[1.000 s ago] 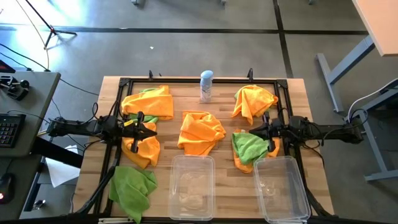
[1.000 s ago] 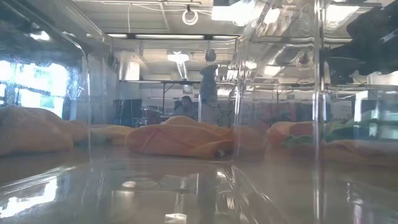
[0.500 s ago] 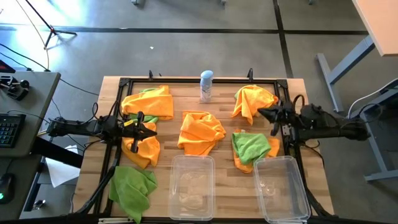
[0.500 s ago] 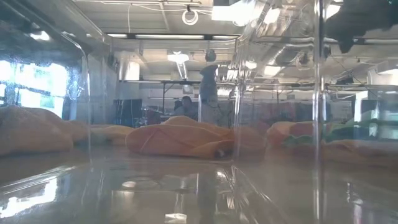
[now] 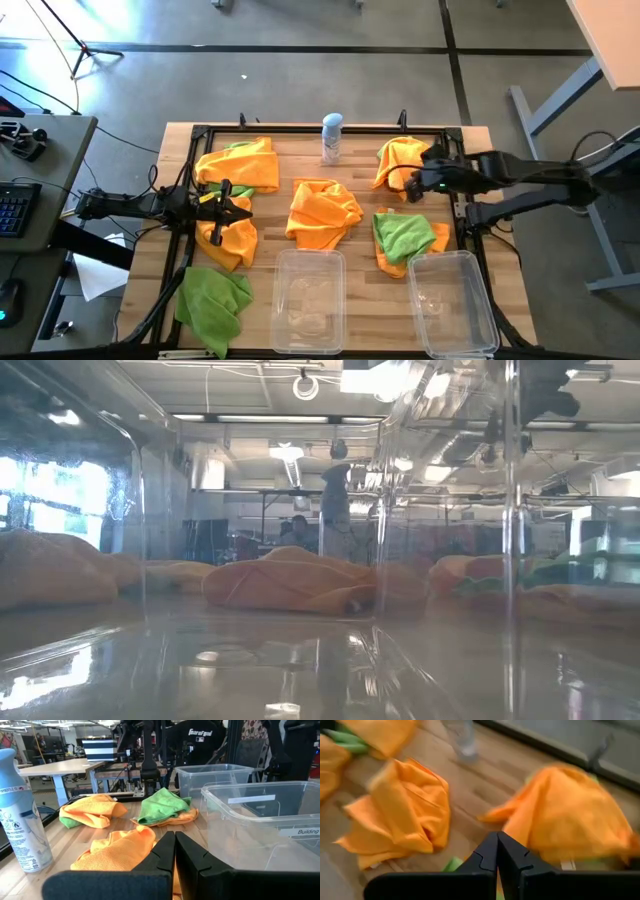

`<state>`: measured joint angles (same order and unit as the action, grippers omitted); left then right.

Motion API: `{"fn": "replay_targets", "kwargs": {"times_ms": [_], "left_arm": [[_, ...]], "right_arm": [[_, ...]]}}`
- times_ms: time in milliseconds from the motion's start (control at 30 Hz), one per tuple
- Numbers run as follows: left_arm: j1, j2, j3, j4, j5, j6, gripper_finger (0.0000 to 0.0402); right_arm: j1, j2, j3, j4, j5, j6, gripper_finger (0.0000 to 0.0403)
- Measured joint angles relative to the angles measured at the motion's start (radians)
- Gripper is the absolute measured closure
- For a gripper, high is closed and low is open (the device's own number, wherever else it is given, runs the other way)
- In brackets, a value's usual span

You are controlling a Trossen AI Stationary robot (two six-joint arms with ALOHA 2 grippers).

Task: Sort microfiber towel by color & place in baskets
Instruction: Put the green towel into the right transparent bin

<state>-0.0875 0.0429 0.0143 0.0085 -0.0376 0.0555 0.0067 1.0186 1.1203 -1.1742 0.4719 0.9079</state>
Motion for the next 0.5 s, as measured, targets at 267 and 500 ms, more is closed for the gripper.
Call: {"fn": "replay_targets", "kwargs": {"times_ms": [267,500], "left_arm": [[0.0,0.0,0.0,0.0,0.0,0.0,0.0401],[0.0,0.0,0.0,0.0,0.0,0.0,0.0401]], "right_arm": [[0.001,0.183,0.063,-0.151,-0.252,0.242,0.0373],[0.015,0.275,0.01,-0.154,-0.358,0.337,0.0278]]}}
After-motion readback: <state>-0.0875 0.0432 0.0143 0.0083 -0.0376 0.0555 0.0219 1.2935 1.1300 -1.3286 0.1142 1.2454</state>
